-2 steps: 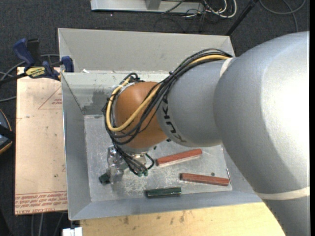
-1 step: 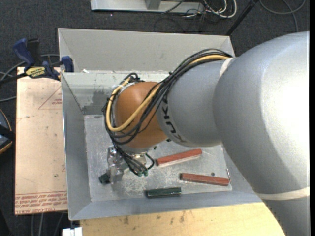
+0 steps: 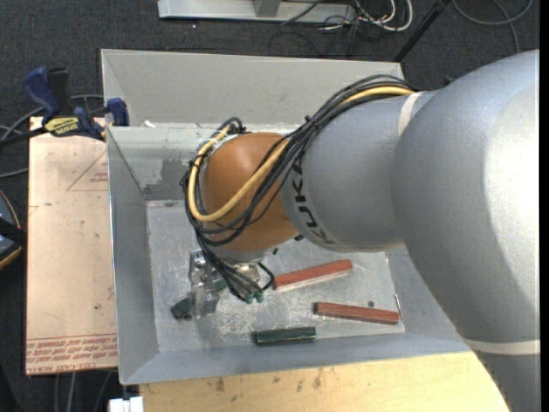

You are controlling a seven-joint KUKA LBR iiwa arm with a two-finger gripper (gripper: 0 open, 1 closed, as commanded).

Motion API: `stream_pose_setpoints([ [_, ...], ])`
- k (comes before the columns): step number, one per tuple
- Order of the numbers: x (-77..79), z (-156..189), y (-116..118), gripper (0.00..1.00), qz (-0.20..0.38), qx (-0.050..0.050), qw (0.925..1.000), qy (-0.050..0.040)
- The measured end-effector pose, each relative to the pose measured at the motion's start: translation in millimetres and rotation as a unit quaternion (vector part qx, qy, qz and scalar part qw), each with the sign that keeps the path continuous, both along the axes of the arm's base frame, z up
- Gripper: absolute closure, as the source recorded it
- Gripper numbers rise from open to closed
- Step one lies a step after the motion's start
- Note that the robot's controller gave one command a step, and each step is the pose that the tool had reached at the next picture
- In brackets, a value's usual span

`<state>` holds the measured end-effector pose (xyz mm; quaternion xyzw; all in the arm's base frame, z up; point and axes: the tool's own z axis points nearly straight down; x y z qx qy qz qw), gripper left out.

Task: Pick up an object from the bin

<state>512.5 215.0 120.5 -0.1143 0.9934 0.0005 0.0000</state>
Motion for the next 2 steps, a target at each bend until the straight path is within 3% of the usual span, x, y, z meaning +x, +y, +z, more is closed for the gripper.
stream_pose_setpoints([
  [2, 14.4, 24.8, 2.4, 1.00, -0.002, 0.001, 1.0000, -0.0012],
])
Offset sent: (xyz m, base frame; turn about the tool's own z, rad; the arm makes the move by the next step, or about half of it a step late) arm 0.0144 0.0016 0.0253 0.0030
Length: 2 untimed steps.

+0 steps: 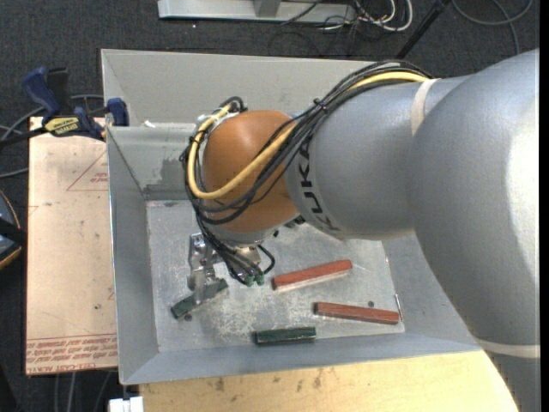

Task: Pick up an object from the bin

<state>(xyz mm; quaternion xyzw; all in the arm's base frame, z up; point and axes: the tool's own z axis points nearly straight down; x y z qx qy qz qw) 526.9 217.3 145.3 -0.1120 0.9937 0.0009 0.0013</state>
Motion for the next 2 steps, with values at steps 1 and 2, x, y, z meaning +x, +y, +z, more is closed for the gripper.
stream_pose_setpoints([
  [1, -13.1, 31.7, 0.9, 0.00, -0.010, 0.000, 1.0000, 0.0003],
  [2, -13.1, 31.7, 0.7, 0.00, -0.010, 0.000, 0.9999, 0.0004],
])
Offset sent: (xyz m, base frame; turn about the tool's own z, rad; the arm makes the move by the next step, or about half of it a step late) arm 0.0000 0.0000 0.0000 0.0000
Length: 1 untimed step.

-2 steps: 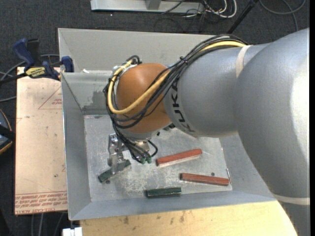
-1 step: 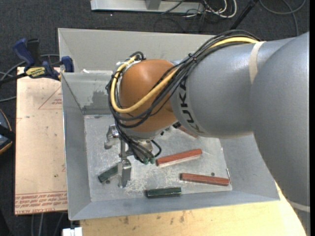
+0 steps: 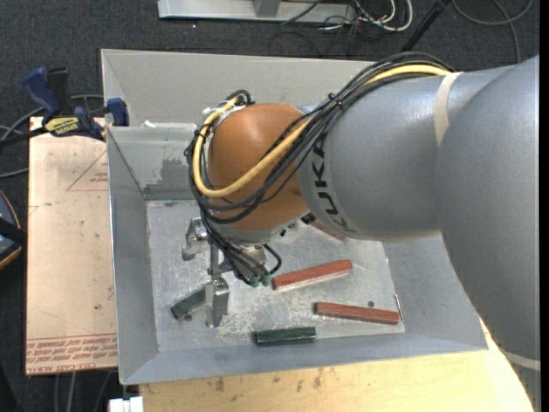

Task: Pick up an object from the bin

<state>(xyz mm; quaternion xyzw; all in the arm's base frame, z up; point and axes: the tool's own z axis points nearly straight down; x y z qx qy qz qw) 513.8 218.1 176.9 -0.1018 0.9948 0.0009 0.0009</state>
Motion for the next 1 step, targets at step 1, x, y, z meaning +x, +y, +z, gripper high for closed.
stream_pose_setpoints([
  [1, -2.1, -102.3, 5.5, 1.00, 0.058, 0.001, 0.9983, -0.0039],
])
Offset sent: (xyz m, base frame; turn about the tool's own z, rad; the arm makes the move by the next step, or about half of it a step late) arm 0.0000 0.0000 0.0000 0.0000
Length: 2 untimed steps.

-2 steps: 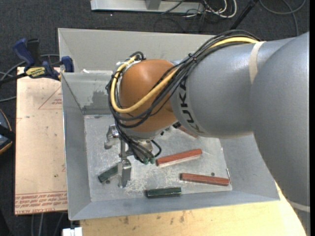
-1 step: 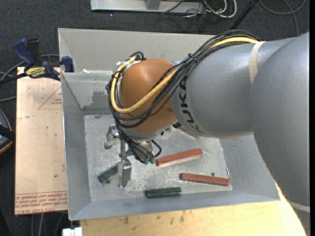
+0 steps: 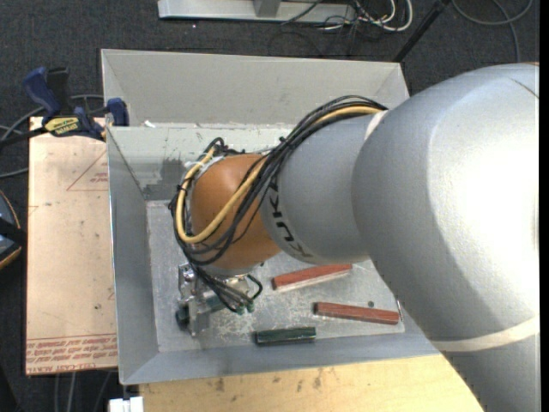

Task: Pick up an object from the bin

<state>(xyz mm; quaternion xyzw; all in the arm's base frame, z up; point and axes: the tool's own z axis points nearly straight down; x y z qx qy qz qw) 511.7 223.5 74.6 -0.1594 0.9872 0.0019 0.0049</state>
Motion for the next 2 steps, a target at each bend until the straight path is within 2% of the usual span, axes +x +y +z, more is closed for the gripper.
stream_pose_setpoints([
  [1, 0.0, 0.0, 0.0, 1.00, 0.000, 0.000, 1.0000, 0.0000],
  [2, 19.7, 161.3, -9.2, 1.00, 0.079, -0.002, 0.9969, 0.0020],
])
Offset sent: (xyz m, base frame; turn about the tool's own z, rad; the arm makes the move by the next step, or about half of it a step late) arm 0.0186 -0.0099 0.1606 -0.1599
